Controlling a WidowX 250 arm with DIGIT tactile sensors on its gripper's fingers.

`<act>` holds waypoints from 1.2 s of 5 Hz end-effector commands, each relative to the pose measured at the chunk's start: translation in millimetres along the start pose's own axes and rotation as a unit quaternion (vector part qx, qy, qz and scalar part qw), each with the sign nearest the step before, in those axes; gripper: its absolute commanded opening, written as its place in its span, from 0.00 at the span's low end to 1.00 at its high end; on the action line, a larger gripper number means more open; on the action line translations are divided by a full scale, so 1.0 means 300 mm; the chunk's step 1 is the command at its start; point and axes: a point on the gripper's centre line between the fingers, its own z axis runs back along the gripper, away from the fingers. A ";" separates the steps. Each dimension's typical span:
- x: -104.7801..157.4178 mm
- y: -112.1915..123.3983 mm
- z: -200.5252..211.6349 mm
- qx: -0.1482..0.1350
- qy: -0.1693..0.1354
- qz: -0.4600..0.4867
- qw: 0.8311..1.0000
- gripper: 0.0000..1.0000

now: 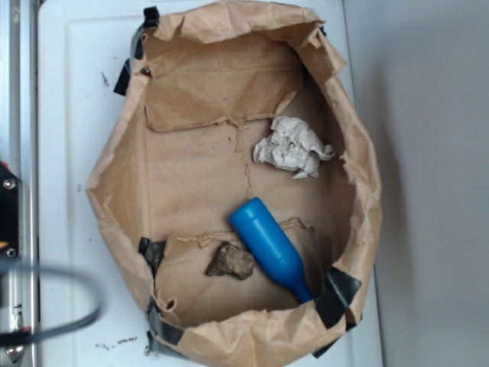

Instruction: Grab the blue bottle.

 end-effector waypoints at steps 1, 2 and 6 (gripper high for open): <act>0.201 0.022 -0.084 -0.007 -0.005 -0.084 0.996 1.00; 0.268 0.029 -0.158 -0.019 -0.002 -0.117 0.993 1.00; 0.407 -0.111 -0.479 -0.013 -0.074 -0.296 0.952 1.00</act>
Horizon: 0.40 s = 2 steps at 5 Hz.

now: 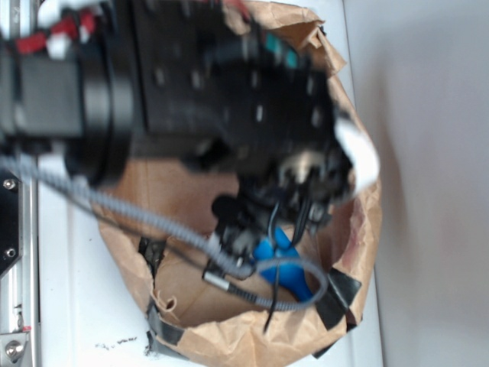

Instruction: Grab the blue bottle.

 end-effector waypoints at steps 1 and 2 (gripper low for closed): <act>0.103 -0.039 -0.036 0.043 -0.084 -0.004 0.995 1.00; 0.113 -0.031 -0.073 0.050 -0.064 0.000 0.997 1.00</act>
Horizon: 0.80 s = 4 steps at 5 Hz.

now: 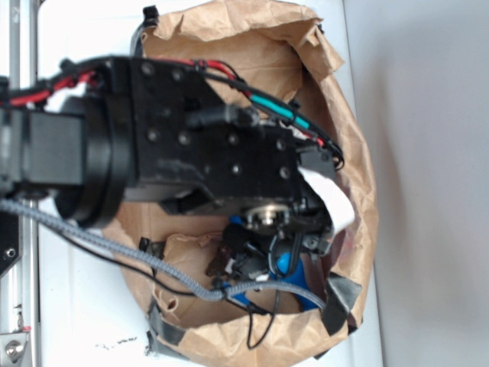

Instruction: Grab the blue bottle.

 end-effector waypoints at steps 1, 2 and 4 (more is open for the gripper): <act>0.075 -0.015 -0.076 -0.004 0.047 -0.009 0.999 1.00; 0.082 -0.015 -0.075 0.007 0.044 -0.007 0.999 0.00; 0.063 -0.043 -0.036 0.011 0.011 -0.012 1.000 0.00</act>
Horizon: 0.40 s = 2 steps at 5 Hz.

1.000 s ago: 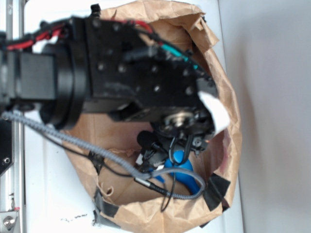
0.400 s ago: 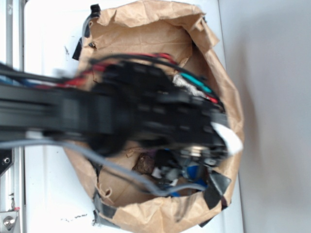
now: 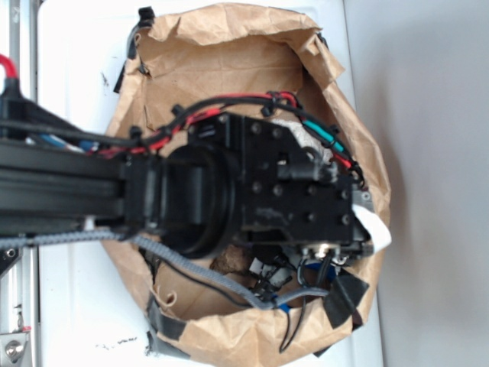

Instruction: Grab the blue bottle.

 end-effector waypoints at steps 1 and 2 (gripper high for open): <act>-0.017 -0.018 0.165 -0.007 -0.101 -0.008 0.995 0.00; -0.070 0.010 0.231 -0.003 -0.138 0.015 0.990 0.00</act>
